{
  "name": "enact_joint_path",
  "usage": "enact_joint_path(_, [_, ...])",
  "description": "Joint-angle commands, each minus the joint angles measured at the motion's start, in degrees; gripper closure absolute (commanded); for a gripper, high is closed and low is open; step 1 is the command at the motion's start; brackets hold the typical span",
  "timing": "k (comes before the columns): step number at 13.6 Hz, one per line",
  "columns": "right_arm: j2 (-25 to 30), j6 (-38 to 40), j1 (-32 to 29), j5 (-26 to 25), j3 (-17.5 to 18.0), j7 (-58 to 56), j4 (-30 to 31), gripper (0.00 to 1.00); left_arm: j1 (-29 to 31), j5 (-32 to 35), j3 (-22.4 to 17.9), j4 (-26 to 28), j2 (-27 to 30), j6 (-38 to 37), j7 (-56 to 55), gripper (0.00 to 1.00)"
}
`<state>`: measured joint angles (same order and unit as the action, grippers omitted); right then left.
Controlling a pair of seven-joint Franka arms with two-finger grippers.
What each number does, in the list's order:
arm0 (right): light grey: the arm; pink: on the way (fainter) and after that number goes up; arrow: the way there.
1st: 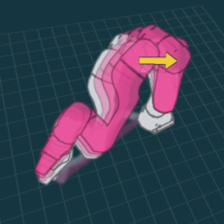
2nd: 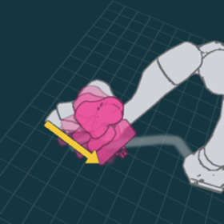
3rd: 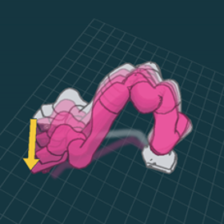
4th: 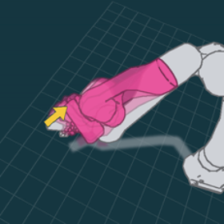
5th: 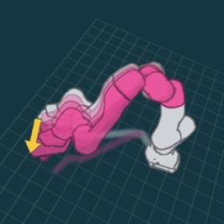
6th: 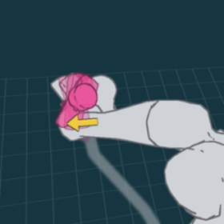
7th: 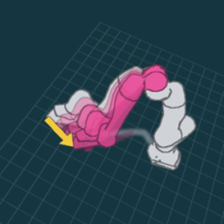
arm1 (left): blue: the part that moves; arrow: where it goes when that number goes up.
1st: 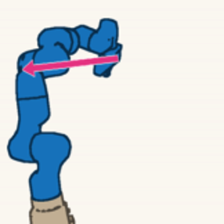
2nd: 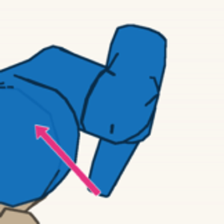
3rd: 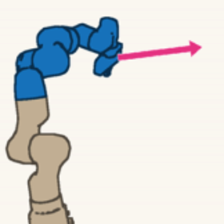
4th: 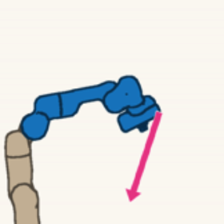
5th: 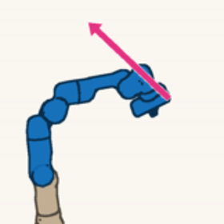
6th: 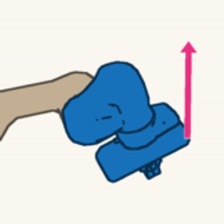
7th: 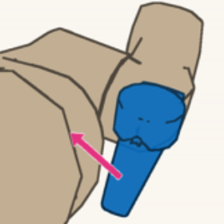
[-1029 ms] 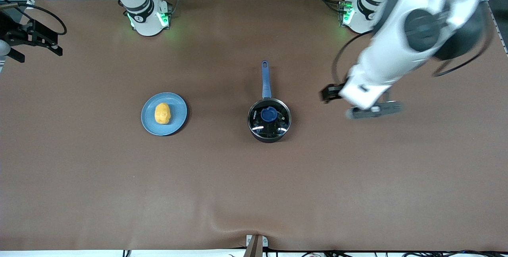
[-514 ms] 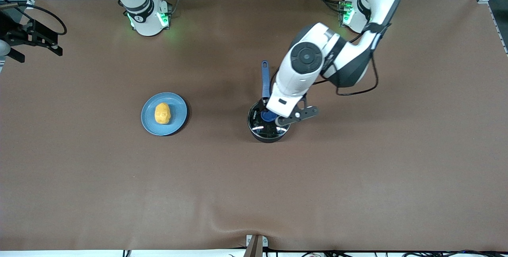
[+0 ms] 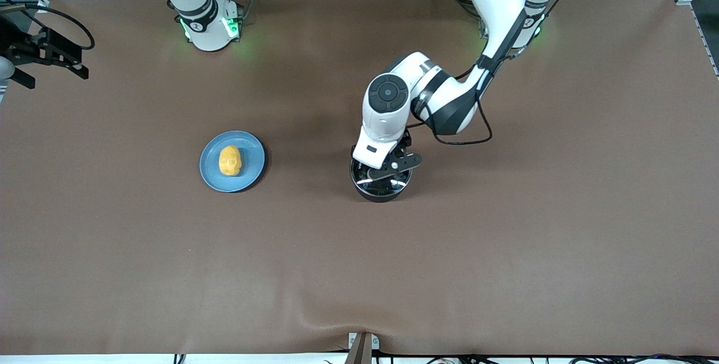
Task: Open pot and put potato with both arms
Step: 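Reach the left gripper to the pot lid and grasp its blue knob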
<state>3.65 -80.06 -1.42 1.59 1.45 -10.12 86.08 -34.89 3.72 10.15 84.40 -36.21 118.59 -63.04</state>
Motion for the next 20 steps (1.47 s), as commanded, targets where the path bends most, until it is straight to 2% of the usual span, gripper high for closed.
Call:
enact_joint_path(1, [-0.48,0.7,-1.39,1.05,0.66,-0.69,-1.0,0.0,-0.53,1.46,-0.66,-1.26,-0.79,-0.12,-1.03,0.0])
enact_joint_path(11, [-0.48,0.7,-1.48,1.05,0.66,-0.69,-1.0,0.0,-0.18,2.34,-0.66,-1.08,-2.37,-0.12,-0.85,0.0])
enact_joint_path(12, [-0.48,0.7,-1.39,1.05,0.66,-0.69,-1.0,0.0,-0.09,2.08,-0.57,-1.08,-2.29,-0.12,-1.12,0.15])
enact_joint_path(13, [-0.48,0.7,-1.39,1.05,0.66,-0.6,-0.91,0.0,0.09,2.08,-0.57,-1.08,-2.28,-0.12,-1.12,0.47])
enact_joint_path(14, [-0.48,0.7,-1.39,1.05,0.66,-0.69,-0.91,0.0,0.09,1.99,-0.57,-1.08,-2.28,-0.12,-1.21,0.64])
enact_joint_path(16, [-0.48,0.7,-1.48,1.05,0.66,-0.6,-1.0,0.0,0.18,1.9,-0.57,-1.0,-2.2,-0.12,-1.21,0.79])
enact_joint_path(20, [-0.48,0.7,-1.48,1.05,0.66,-0.6,-1.0,0.0,0.53,1.9,-0.66,-1.26,0.34,-1.08,-1.12,0.82])
